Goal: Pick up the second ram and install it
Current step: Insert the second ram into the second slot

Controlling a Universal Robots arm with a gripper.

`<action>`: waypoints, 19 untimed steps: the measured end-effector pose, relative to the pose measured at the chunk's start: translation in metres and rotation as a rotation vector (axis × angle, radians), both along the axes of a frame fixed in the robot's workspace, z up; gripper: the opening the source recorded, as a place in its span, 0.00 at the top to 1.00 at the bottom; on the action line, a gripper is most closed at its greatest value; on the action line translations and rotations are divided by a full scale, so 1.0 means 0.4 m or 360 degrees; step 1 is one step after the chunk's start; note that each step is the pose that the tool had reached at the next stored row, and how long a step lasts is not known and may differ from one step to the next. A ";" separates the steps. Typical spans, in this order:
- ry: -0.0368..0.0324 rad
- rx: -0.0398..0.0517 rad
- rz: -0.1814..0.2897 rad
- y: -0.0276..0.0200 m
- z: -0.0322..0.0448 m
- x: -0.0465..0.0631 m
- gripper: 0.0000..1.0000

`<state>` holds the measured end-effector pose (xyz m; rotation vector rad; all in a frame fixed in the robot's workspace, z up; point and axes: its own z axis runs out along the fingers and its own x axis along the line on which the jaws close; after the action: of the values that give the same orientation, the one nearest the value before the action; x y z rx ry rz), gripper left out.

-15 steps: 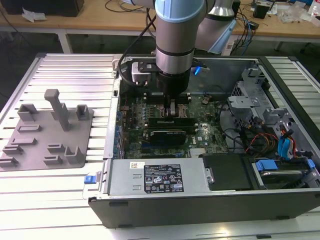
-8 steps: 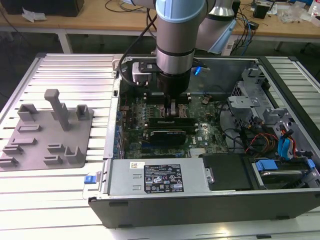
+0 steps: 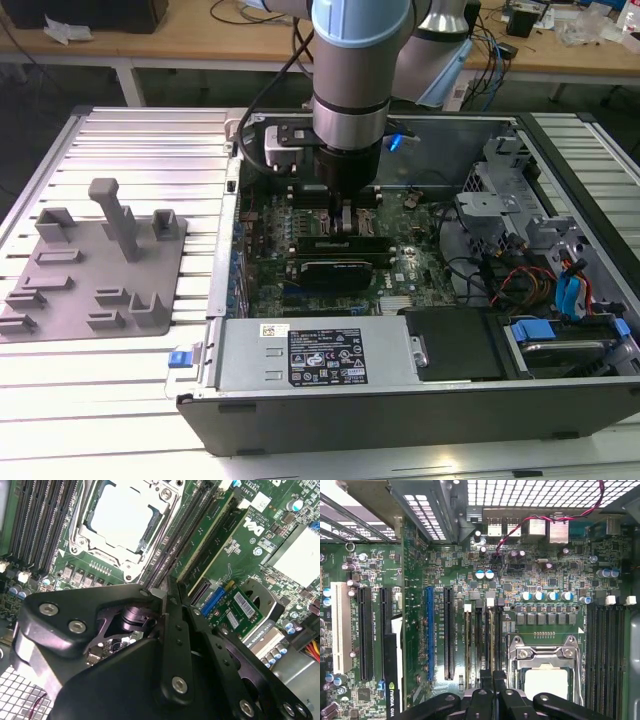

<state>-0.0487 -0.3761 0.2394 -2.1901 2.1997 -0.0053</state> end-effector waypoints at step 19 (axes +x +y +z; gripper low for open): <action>-0.0018 0.0010 0.0001 -0.002 -0.002 -0.005 0.91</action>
<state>-0.0505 -0.3769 0.2385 -2.1818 2.1905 -0.0108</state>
